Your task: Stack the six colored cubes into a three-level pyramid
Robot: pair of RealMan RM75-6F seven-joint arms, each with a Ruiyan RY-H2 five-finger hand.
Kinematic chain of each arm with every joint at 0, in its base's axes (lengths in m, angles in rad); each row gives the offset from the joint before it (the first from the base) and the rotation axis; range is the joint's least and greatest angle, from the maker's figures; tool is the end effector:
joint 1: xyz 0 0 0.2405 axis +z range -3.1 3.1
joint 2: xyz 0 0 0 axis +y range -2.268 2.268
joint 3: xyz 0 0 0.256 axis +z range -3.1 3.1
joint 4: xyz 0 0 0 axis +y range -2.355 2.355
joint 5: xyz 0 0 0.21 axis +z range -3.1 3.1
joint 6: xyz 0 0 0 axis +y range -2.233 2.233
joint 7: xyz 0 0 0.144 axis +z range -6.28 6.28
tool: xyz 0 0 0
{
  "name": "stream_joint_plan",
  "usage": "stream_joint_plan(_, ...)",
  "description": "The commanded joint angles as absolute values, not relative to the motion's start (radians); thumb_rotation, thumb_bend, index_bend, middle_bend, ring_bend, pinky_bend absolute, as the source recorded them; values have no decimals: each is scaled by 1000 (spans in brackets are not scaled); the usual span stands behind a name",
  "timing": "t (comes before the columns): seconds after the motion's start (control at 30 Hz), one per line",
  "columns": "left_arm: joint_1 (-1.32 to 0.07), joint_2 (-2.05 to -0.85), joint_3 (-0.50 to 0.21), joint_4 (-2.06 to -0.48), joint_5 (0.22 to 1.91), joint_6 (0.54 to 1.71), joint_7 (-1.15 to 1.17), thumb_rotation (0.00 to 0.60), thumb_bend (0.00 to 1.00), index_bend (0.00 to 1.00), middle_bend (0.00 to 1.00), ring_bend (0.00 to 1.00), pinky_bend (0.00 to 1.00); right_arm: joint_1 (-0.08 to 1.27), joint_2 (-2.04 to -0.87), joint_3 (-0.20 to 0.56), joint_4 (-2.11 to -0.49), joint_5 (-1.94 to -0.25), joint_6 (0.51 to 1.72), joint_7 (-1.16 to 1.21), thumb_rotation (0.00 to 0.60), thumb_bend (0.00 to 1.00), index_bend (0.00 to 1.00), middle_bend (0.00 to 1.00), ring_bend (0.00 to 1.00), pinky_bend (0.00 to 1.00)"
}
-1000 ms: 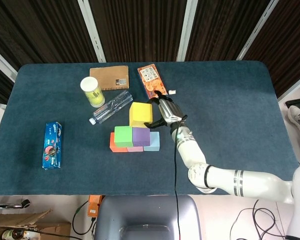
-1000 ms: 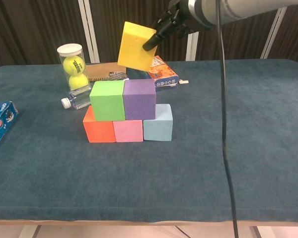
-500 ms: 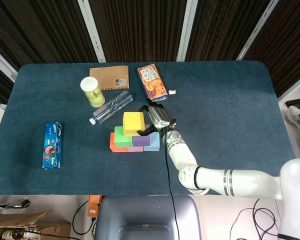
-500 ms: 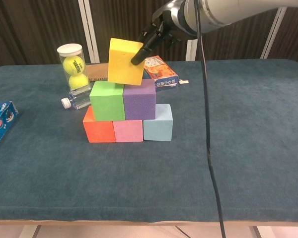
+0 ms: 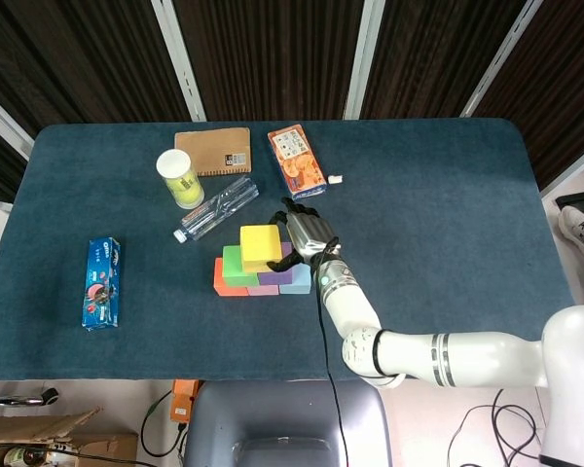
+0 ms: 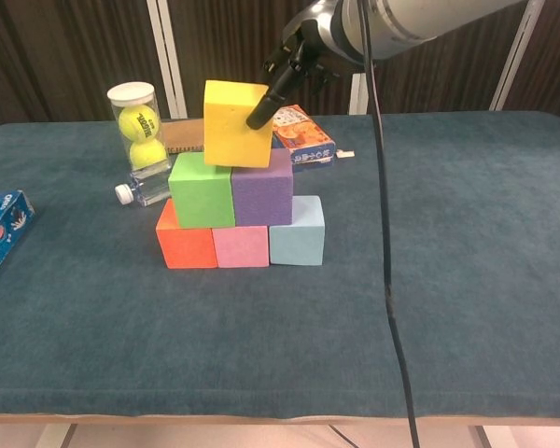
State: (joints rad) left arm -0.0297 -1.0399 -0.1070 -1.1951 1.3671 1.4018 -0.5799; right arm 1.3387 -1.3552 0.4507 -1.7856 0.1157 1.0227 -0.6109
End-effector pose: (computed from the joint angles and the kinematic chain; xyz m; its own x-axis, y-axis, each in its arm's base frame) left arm -0.4098 0.1726 0.2622 0.2972 -0.0861 0.9509 0.9388 0.2079 -0.2746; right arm 0.0322 -0.3849 0.0340 0.1064 -0.4911 0.8646 -0.9943 -0.0633 0.0864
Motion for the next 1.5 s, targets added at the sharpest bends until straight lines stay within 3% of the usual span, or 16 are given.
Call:
stream_joint_plan(0.03, -30, -1042, -107, -1192, 1368, 1400, -583, 462, 46, 212, 182, 64, 51, 1346, -1357, 450, -1787, 120, 1032, -618, 600, 171, 465, 0, 0, 0)
stream_joint_plan(1.27, -34, -1052, -110, -1175, 1376, 1389, -605, 465, 47, 211, 182, 63, 51, 1375, -1396, 458, -1778, 154, 1083, -686, 600, 172, 441, 0, 0, 0)
stream_joint_plan(1.5, -34, -1053, -109, -1172, 1378, 1387, -608, 467, 47, 211, 183, 64, 51, 1375, -1404, 458, -1773, 153, 1086, -692, 600, 172, 358, 0, 0, 0)
